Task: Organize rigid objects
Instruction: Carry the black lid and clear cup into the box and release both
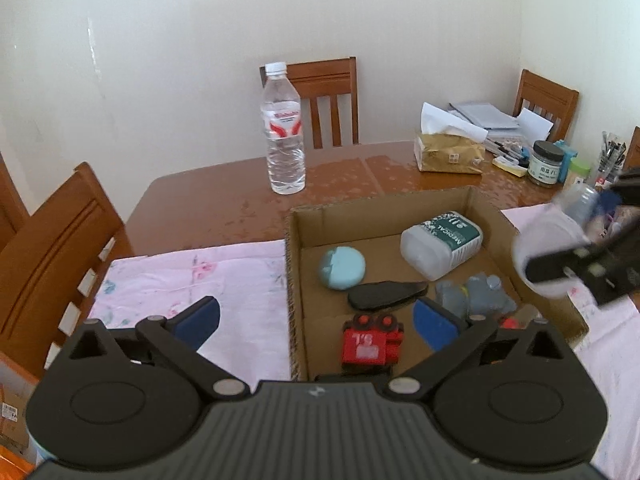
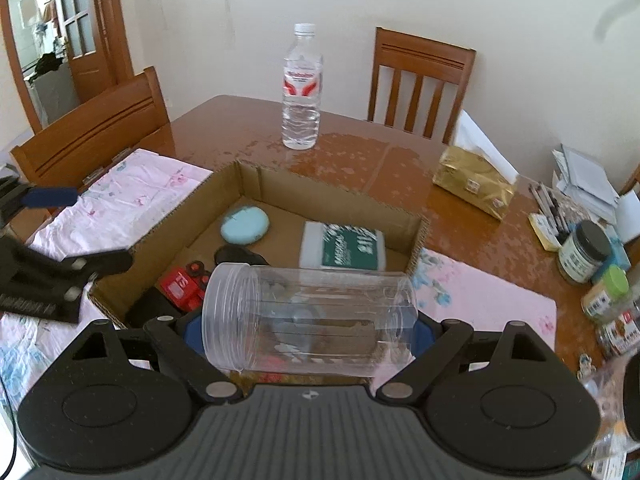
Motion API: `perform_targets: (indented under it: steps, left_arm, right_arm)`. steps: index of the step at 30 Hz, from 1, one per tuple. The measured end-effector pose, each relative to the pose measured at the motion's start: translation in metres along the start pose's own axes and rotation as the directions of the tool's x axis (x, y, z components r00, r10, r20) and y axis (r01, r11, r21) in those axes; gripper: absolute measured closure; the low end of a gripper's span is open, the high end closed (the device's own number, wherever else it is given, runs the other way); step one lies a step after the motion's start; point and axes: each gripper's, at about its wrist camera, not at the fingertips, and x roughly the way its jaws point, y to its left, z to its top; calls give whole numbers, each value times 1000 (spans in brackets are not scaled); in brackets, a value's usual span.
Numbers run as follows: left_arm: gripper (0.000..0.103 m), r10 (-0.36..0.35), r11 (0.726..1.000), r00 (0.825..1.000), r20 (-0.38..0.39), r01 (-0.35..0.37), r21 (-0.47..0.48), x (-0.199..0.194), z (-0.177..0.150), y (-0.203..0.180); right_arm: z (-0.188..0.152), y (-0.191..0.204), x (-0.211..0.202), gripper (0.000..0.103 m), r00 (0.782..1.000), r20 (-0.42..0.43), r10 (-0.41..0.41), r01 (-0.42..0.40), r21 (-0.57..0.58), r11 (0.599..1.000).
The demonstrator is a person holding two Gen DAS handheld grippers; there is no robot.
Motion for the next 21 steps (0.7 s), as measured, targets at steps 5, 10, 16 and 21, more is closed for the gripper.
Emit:
perform_targets:
  steps: [5, 10, 16, 21]
  left_arm:
    - [1, 14, 998, 1000, -1, -14, -59, -11, -11, 15]
    - [1, 41, 990, 999, 5, -40, -133, -19, -21, 29]
    - [1, 80, 987, 997, -4, -80, -140, -24, -30, 38]
    - [1, 92, 983, 996, -21, -94, -157, -26, -38, 46]
  right_arm:
    - [19, 13, 15, 9, 1000, -4, 20, -20, -37, 999]
    - [42, 25, 38, 9, 999, -14, 37, -38, -75, 996]
    - [61, 42, 77, 9, 997, -50, 64, -69, -101, 993]
    - [70, 58, 106, 9, 993, -87, 83, -93, -122, 988]
